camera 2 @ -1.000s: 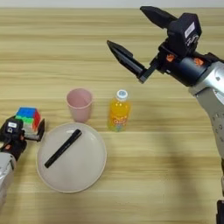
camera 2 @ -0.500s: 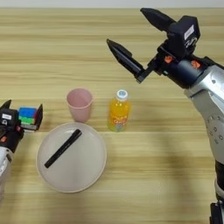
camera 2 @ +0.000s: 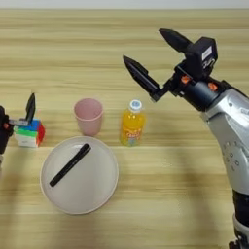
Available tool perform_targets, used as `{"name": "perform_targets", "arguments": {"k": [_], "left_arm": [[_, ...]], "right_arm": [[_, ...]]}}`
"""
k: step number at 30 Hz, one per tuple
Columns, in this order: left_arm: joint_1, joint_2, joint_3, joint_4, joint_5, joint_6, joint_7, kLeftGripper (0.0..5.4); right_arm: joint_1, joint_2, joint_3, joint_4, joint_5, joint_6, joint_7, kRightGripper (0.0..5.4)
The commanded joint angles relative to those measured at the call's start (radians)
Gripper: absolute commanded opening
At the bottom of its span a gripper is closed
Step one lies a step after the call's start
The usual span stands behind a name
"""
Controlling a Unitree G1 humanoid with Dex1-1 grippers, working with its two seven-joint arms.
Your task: Move the objects on the table
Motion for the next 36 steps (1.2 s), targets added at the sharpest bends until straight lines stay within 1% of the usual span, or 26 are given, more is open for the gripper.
{"name": "perform_targets", "arguments": {"k": [1,3,8,15,20,23,30,36], "left_arm": [[-0.032,0.025,0.008,-0.017,0.025,-0.034,0.008,5.38],[-0.04,0.031,0.004,-0.008,0.035,-0.044,0.006,5.38],[-0.059,0.034,0.007,0.031,0.036,-0.062,0.011,5.38],[-0.076,0.036,0.023,0.045,0.026,-0.077,0.021,5.38],[-0.084,0.04,0.035,0.06,0.027,-0.089,0.029,5.38],[-0.086,0.04,0.036,0.065,0.034,-0.095,0.031,5.38],[-0.087,0.04,0.035,0.069,0.038,-0.103,0.033,5.38],[-0.09,0.043,0.037,0.07,0.036,-0.108,0.034,5.38]], "right_arm": [[0.032,0.028,0.036,0.042,-0.034,-0.035,0.01,5.4],[0.039,0.039,0.054,0.061,-0.053,-0.049,0.008,5.4],[0.051,0.074,0.087,0.123,-0.106,-0.084,-0.015,5.4],[0.067,0.107,0.127,0.239,-0.21,-0.14,-0.043,5.4],[0.067,0.114,0.14,0.293,-0.248,-0.151,-0.045,5.4],[0.067,0.113,0.154,0.346,-0.283,-0.17,-0.048,5.4],[0.066,0.125,0.183,0.428,-0.336,-0.209,-0.046,5.4],[0.064,0.141,0.195,0.469,-0.359,-0.229,-0.047,5.4]]}}
